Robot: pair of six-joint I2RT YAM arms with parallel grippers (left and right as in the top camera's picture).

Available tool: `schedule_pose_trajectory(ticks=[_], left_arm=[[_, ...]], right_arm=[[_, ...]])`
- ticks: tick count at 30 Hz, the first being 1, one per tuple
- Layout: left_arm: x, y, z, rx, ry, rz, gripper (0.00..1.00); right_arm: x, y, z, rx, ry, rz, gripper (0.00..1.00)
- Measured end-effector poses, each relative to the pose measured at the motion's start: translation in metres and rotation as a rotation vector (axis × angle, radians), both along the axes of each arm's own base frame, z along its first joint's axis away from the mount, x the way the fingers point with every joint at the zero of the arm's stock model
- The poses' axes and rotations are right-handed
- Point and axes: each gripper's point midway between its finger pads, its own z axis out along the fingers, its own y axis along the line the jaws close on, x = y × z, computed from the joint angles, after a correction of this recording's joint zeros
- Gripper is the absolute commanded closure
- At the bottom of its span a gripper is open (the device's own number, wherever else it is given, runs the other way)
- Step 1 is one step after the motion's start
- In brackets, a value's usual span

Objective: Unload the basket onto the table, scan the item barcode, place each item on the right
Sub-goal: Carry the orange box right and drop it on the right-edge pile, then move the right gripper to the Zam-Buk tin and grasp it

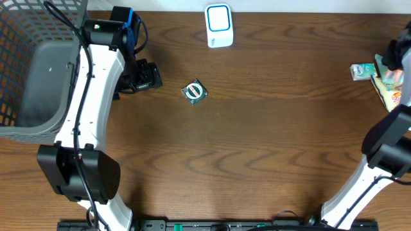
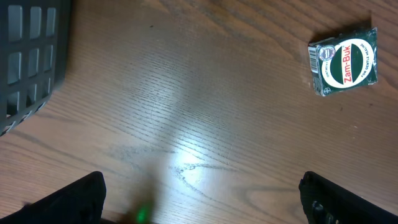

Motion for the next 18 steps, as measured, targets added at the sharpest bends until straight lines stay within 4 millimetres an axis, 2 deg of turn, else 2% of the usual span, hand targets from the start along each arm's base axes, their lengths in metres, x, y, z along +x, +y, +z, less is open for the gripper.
schedule_pose_trajectory(ticks=[3,5,6,7,8,9,12,13,16,18], left_arm=[[0.000,0.000,0.000,0.000,0.000,0.000,0.02],[0.000,0.000,0.000,0.000,0.000,0.000,0.02],[0.000,0.000,0.000,0.000,0.000,0.000,0.02],[0.000,0.000,0.000,0.000,0.000,0.000,0.02],[0.000,0.000,0.000,0.000,0.000,0.000,0.02],[0.000,0.000,0.000,0.000,0.000,0.000,0.02],[0.000,0.000,0.000,0.000,0.000,0.000,0.02],[0.000,0.000,0.000,0.000,0.000,0.000,0.02],[0.000,0.000,0.000,0.000,0.000,0.000,0.02],[0.000,0.000,0.000,0.000,0.000,0.000,0.02]], right_arm=[[0.002,0.010,-0.006,0.078,-0.021,0.017,0.02],[0.009,0.029,-0.012,0.175,-0.048,0.066,0.06],[0.014,0.040,-0.013,0.225,-0.067,0.092,0.12],[0.024,0.064,-0.015,0.336,-0.110,0.154,0.15],[0.029,0.076,-0.014,0.387,-0.130,0.188,0.15],[0.037,0.099,-0.012,0.492,-0.172,0.238,0.15],[0.050,0.168,0.003,0.759,-0.250,0.393,0.14],[0.051,0.194,0.008,0.847,-0.256,0.442,0.16],[0.043,0.273,0.019,1.047,-0.205,0.562,0.37],[0.034,0.321,0.020,1.101,-0.142,0.638,0.39]])
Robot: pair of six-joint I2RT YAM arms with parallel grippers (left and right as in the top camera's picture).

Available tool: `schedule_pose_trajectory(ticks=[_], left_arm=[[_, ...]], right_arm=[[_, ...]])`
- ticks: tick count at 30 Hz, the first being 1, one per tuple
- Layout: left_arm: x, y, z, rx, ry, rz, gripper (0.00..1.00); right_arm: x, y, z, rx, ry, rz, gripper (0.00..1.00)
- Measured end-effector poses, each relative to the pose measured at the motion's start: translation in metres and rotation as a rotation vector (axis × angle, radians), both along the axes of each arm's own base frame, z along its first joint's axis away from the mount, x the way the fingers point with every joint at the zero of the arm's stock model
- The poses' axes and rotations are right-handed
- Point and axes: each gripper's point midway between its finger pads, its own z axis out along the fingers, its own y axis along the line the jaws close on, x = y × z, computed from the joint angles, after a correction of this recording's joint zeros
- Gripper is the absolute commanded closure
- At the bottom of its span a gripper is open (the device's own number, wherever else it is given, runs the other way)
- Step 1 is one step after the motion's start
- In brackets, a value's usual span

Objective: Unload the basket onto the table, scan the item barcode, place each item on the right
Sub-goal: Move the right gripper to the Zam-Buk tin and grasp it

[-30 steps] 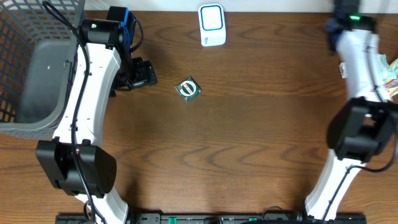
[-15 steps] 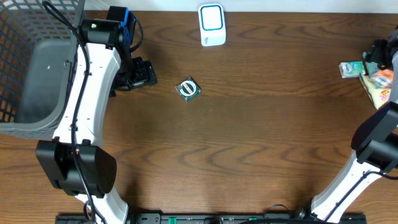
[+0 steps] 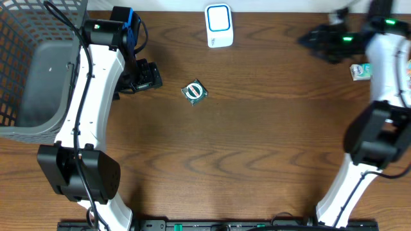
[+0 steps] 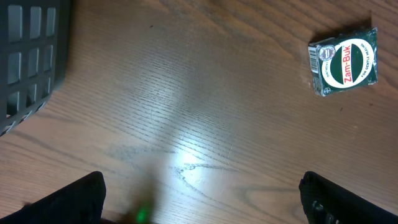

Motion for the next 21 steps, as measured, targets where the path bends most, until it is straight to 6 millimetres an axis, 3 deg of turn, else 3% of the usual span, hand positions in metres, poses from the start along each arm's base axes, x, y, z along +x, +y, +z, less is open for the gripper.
schedule_pose_trajectory(ticks=[6,12,17,21], left_arm=[[0.000,0.000,0.000,0.000,0.000,0.000,0.02],[0.000,0.000,0.000,0.000,0.000,0.000,0.03],[0.000,0.000,0.000,0.000,0.000,0.000,0.02],[0.000,0.000,0.000,0.000,0.000,0.000,0.03]], right_arm=[[-0.023,0.114,-0.018,-0.157,0.008,0.234,0.32],[-0.043,0.193,-0.044,-0.445,-0.081,0.392,0.10],[-0.066,0.246,-0.063,-0.600,-0.183,0.564,0.02],[-0.078,0.266,-0.082,-0.698,-0.238,0.687,0.03]])
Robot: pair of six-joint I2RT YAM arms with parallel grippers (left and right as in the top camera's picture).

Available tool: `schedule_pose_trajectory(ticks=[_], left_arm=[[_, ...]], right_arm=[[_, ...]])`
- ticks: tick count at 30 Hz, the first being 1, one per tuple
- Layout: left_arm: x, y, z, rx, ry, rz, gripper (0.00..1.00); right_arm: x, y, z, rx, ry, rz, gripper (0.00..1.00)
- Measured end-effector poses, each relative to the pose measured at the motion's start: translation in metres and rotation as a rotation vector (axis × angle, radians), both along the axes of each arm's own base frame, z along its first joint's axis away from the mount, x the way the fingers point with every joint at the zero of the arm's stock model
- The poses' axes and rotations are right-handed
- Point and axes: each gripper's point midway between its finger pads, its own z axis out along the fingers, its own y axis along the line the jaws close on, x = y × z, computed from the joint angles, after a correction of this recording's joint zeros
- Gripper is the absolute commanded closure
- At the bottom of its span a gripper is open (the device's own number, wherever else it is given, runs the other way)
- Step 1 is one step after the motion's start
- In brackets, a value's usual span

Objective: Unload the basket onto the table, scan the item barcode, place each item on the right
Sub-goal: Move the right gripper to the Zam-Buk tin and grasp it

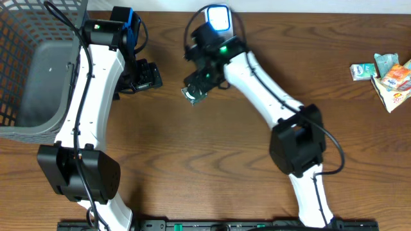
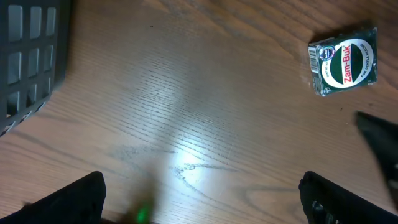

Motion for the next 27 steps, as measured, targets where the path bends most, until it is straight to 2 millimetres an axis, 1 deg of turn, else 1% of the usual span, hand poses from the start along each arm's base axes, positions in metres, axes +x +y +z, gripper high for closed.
schedule_pose_trajectory(ticks=[2,5,8,11,14,17,20,23,24,27], left_arm=[[0.000,0.000,0.000,0.000,0.000,0.000,0.02],[0.000,0.000,0.000,0.000,0.000,0.000,0.02],[0.000,0.000,0.000,0.000,0.000,0.000,0.02],[0.000,0.000,0.000,0.000,0.000,0.000,0.02],[0.000,0.000,0.000,0.000,0.000,0.000,0.02],[0.000,0.000,0.000,0.000,0.000,0.000,0.02],[0.000,0.000,0.000,0.000,0.000,0.000,0.02],[0.000,0.000,0.000,0.000,0.000,0.000,0.02],[0.000,0.000,0.000,0.000,0.000,0.000,0.02],[0.000,0.000,0.000,0.000,0.000,0.000,0.02]], right_arm=[[-0.001,0.001,-0.010,-0.031,-0.002,0.034,0.03],[0.001,-0.003,-0.024,-0.071,0.000,0.059,0.03],[0.004,-0.005,-0.035,-0.087,0.002,0.068,0.04],[0.005,-0.001,-0.044,-0.075,0.008,0.079,0.04],[0.003,0.006,-0.048,-0.039,0.025,0.095,0.04],[0.003,0.014,-0.047,-0.001,0.029,0.107,0.05],[0.003,0.018,-0.048,0.017,0.029,0.114,0.09],[0.003,0.019,-0.055,0.018,0.038,0.115,0.12],[0.003,0.019,-0.059,0.015,0.043,0.115,0.15],[0.001,0.018,-0.073,0.003,0.069,0.113,0.28]])
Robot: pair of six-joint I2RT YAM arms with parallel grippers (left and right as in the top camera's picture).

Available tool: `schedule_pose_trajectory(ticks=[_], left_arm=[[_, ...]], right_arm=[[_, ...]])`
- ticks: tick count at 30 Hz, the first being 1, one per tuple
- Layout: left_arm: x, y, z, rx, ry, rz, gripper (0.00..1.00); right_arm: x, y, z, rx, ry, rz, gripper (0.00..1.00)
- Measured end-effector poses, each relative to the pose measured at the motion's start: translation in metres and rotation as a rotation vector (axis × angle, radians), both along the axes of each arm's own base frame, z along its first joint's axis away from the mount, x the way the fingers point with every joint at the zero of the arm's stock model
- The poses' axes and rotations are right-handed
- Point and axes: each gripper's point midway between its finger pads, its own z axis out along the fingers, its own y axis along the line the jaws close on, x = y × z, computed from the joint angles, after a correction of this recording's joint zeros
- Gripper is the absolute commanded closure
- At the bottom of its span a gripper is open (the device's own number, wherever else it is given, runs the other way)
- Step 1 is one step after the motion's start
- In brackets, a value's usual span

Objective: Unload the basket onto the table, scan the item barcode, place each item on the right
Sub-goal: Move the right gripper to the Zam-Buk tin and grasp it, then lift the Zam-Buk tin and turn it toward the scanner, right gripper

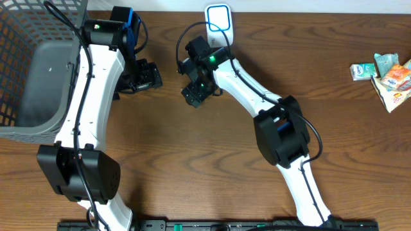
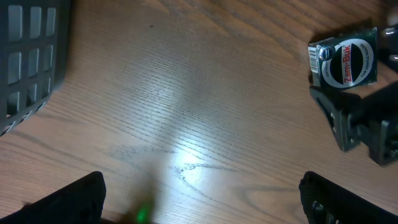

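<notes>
The green Zam-Buk box [image 2: 345,62] lies flat on the wooden table, its white barcode strip on its left end. In the overhead view my right gripper [image 1: 196,91] covers it. One of that gripper's black fingers [image 2: 348,124] stands just below the box and a dark tip shows past its upper right corner, so the jaws stand open astride it. The white and blue scanner [image 1: 219,25] stands at the back edge, just behind the right wrist. My left gripper [image 1: 146,76] is open to the left of the box, with nothing between its fingers [image 2: 81,199].
A grey mesh basket [image 1: 26,64] takes up the left end of the table, and its wall [image 2: 31,56] shows in the left wrist view. Several small packets [image 1: 385,74] lie at the far right edge.
My right gripper has come down from just beside the box to over it, its fingers now on either side. The box and the left arm have not moved.
My right arm was at the far right by the packets. Then its gripper was over the back right of the table. Then it reached beside the box near the scanner. Now it straddles the box, which has stayed put, as has the left arm.
</notes>
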Motion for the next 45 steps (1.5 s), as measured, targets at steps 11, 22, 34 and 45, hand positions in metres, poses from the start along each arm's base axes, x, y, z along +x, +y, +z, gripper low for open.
schedule_pose_trajectory(ticks=[11,22,34,45], left_arm=[[0.000,0.000,0.000,0.000,0.000,0.000,0.02],[0.000,0.000,0.000,0.000,0.000,0.000,0.02],[0.000,0.000,0.000,0.000,0.000,0.000,0.02],[0.000,0.000,0.000,0.000,0.000,0.000,0.02]], right_arm=[[0.007,-0.005,-0.005,-0.038,-0.022,-0.068,0.53],[0.025,-0.039,0.003,-0.198,-0.129,-0.143,0.58],[0.033,-0.076,0.117,0.093,-0.098,-0.233,0.62],[0.030,-0.160,0.203,0.747,0.222,-0.356,0.64]])
